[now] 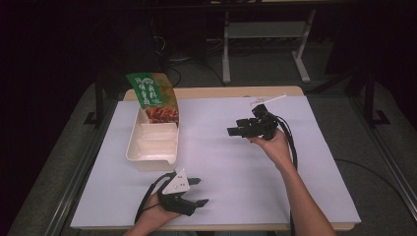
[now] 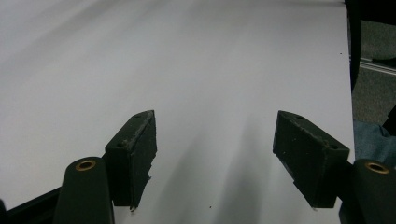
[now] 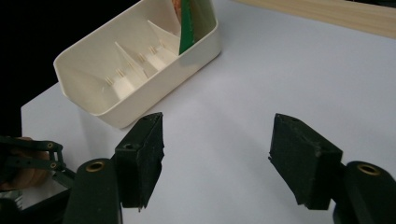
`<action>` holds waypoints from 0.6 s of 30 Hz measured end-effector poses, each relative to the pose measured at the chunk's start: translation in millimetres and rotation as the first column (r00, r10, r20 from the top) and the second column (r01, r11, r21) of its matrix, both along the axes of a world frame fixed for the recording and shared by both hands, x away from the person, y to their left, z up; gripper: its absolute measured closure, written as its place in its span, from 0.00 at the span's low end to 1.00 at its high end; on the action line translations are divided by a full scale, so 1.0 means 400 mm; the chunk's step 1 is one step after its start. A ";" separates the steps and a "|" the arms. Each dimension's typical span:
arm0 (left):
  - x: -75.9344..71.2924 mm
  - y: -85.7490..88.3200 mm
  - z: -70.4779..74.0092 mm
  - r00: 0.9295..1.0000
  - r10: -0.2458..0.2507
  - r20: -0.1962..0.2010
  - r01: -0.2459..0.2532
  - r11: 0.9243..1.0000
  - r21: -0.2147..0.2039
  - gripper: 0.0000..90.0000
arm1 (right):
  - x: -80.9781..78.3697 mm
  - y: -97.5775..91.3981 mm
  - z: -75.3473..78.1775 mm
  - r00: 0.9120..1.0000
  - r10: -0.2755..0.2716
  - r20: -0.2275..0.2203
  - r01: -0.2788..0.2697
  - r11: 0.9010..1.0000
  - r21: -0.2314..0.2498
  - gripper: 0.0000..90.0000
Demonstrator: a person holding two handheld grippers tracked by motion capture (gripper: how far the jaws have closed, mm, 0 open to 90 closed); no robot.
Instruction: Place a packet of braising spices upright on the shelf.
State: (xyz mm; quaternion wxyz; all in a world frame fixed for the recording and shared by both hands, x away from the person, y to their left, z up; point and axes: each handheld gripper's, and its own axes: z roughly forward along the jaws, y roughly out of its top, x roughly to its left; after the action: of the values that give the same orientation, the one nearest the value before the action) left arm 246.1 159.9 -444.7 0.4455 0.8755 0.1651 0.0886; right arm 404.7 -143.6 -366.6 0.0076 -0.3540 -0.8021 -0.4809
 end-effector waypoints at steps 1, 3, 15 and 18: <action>0.001 0.001 0.000 1.000 0.000 0.002 0.000 1.000 0.001 0.33 | -0.002 -0.001 0.001 1.000 0.000 0.003 0.000 1.000 -0.002 0.38; 0.001 0.002 0.001 1.000 0.001 0.001 -0.001 1.000 -0.001 0.33 | -0.009 -0.004 0.003 1.000 -0.003 0.017 0.003 1.000 -0.005 0.38; 0.002 0.002 -0.001 1.000 0.002 -0.005 -0.002 1.000 -0.002 0.33 | -0.031 -0.032 -0.025 1.000 0.002 -0.015 -0.002 1.000 -0.017 0.36; 0.002 0.003 0.000 1.000 0.004 -0.004 -0.004 1.000 -0.008 0.33 | -0.042 -0.042 -0.030 1.000 0.003 -0.026 -0.003 1.000 -0.011 0.36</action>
State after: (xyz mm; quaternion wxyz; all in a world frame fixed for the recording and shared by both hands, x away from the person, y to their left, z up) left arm 246.8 161.1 -444.6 0.4484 0.8736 0.1681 0.0872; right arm 388.1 -160.6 -378.5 0.0167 -0.3589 -0.8050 -0.4721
